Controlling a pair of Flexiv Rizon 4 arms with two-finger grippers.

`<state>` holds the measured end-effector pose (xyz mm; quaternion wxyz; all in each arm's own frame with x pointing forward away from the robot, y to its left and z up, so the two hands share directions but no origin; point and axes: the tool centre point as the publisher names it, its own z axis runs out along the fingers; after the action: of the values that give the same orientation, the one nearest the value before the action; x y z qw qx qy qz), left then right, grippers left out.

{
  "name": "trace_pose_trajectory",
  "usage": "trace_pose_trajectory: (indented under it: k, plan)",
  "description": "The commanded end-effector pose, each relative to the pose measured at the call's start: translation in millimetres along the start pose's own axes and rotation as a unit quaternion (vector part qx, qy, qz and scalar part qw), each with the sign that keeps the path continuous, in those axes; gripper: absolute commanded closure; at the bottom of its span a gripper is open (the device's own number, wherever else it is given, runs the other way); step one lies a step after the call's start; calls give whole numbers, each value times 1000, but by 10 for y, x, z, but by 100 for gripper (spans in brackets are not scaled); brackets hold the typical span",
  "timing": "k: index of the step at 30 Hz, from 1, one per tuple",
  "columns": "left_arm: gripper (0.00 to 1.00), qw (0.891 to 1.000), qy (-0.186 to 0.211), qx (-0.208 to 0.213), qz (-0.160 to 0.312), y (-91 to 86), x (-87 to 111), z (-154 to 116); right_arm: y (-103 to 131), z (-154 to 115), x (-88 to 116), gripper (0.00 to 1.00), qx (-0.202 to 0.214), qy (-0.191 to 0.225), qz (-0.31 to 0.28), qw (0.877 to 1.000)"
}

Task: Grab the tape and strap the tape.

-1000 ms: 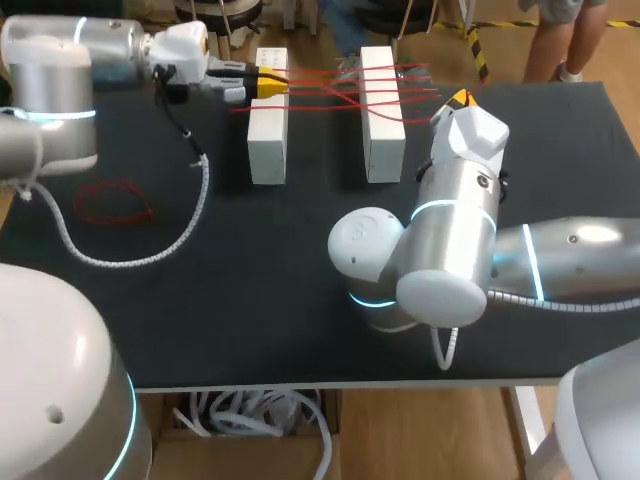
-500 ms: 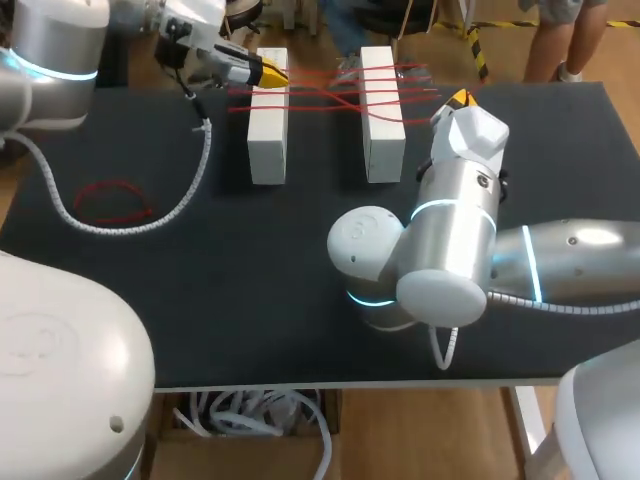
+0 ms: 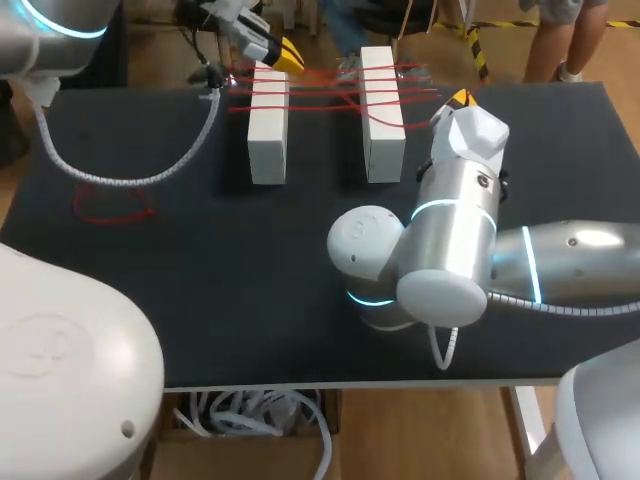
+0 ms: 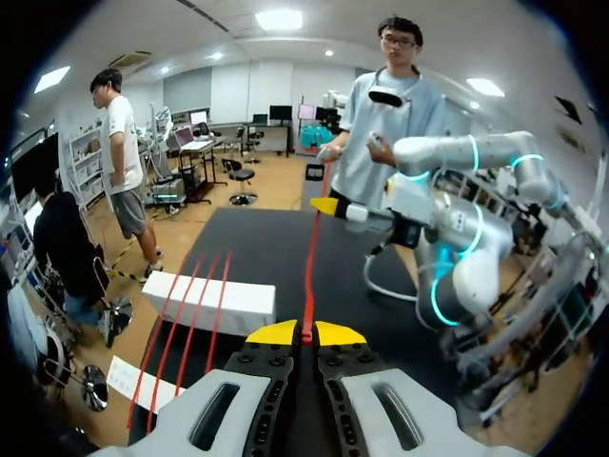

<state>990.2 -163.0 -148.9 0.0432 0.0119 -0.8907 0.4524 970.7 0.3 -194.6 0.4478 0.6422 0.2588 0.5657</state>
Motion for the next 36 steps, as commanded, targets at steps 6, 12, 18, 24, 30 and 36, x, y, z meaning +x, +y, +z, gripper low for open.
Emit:
trace_pose_trajectory:
  k: [6,12,18,24,30,36]
  plan:
    - [100,988,-18,-150,23,-213,-24,100,25,6,-4,100,2,0,0,1000]
    - [100,988,-20,-153,25,-208,-36,175,25,6,-4,100,2,0,0,1000]
    - [100,987,-5,-161,31,-263,-21,254,25,6,-4,100,2,0,0,1000]
    - [100,986,3,-161,40,-313,-25,319,25,6,-4,100,2,0,0,1000]
    - [100,986,4,-158,42,-313,-26,328,25,6,-4,100,2,0,0,1000]
    - [100,986,4,-158,42,-313,-26,328,25,6,-4,100,2,0,0,1000]
